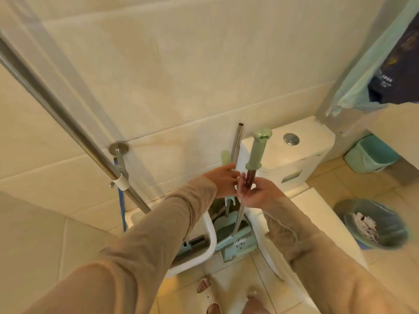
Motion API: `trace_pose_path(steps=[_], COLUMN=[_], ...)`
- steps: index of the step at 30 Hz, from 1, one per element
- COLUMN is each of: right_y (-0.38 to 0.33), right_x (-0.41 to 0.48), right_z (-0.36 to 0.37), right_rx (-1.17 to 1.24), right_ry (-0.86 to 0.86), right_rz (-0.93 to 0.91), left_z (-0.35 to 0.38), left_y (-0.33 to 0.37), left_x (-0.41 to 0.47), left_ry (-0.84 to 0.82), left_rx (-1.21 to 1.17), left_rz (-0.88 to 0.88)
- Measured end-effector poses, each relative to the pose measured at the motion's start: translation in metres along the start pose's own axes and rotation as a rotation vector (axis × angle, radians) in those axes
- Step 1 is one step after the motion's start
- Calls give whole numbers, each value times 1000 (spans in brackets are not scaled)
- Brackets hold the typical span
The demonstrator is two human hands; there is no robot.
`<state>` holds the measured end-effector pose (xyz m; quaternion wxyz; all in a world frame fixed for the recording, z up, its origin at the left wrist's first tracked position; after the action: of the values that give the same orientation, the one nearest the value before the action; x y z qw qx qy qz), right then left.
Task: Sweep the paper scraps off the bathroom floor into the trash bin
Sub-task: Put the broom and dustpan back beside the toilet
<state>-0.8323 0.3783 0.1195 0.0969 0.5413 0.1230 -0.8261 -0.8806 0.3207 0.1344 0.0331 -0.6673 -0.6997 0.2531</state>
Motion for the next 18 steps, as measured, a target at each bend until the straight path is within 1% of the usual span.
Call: trace_pose_path(steps=[5,7,11,15,17,18], right_y=[-22,-30,-48,-59,-64,-66], right_x=[30,39,57,75,82,87], right_z=[27,40,63,82,92,97], right_rx=[7,0,131,124,156,169], right_ry=[-14,-15,-2,11,6,6], right_rz=[8,10,-10,-10,2,4], left_z=[12,17,35,42,51,59], left_y=[-33,-44,-58,-67,-73,-77], left_x=[11,14,17,13,15,18], left_ry=[-2,7,9,70,42,8], left_rx=[-20,-58,-58,-84,-81,-117], left_rz=[-32,-81,-156,-287,-320,-350])
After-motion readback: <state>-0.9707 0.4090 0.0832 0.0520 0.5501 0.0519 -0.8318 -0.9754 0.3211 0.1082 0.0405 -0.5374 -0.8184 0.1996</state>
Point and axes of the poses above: each hand's wrist, its own x-axis towards the middle knuckle, its own z-axis out of the palm, y = z × x, the point moved 5 cm from there along x, towards the middle knuckle, and after that the axes turned 8 degrees about y, right-handed, at the moved point
